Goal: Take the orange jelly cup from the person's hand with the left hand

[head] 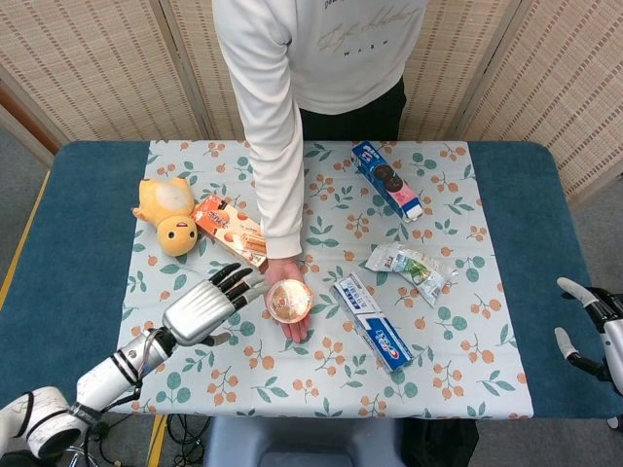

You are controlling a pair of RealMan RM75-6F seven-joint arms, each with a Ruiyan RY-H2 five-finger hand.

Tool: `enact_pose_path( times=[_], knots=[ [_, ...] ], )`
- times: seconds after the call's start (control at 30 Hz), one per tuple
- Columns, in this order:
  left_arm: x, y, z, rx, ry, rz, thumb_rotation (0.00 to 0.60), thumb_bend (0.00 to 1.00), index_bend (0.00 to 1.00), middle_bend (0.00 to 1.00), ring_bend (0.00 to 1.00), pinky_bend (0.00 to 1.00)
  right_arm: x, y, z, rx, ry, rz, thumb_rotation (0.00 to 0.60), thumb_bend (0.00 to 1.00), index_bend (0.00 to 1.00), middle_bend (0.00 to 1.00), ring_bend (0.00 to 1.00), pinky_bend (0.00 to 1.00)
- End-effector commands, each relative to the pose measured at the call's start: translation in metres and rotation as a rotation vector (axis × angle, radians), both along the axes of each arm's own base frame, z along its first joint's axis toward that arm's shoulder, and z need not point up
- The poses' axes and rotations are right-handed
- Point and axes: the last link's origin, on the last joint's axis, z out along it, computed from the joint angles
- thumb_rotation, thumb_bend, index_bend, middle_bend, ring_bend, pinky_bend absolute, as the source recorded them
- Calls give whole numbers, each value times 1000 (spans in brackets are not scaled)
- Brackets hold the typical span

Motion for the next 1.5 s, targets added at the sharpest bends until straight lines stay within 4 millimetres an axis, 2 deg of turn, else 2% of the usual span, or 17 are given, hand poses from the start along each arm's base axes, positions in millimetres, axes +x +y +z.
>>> enact_pose_path(
  times=[0.03, 0.53, 1.0, 1.13, 1.3, 1.5],
  knots=[
    [13, 10, -17, -9, 40, -33, 600, 203, 0, 0, 0, 47, 0, 0, 0, -1, 1, -1, 600, 391, 182, 312, 214, 411],
    [52, 30, -57, -49, 99, -76, 600, 203, 0, 0, 0, 34, -6, 4, 2, -6, -4, -19, 600, 391, 182, 312, 214, 411],
    [63, 37, -76, -70, 118, -61, 600, 203, 7, 0, 0, 54, -10, 6, 3, -11, -5, -32, 600, 391, 182, 312, 214, 411],
    [65, 41, -84, -80, 102, -41, 600, 203, 92, 0, 12, 162, -11, 7, 3, -13, -5, -38, 600, 391, 182, 312, 214, 411],
    [65, 45, -90, -80, 86, -28, 600, 204, 194, 8, 100, 331, -12, 7, 3, -10, -5, -41, 600, 391, 182, 312, 214, 411],
    [65, 49, -88, -44, 29, -34, 600, 240, 362, 169, 281, 559, -12, 7, 3, -11, -6, -44, 600, 391, 182, 312, 214, 411]
  ],
)
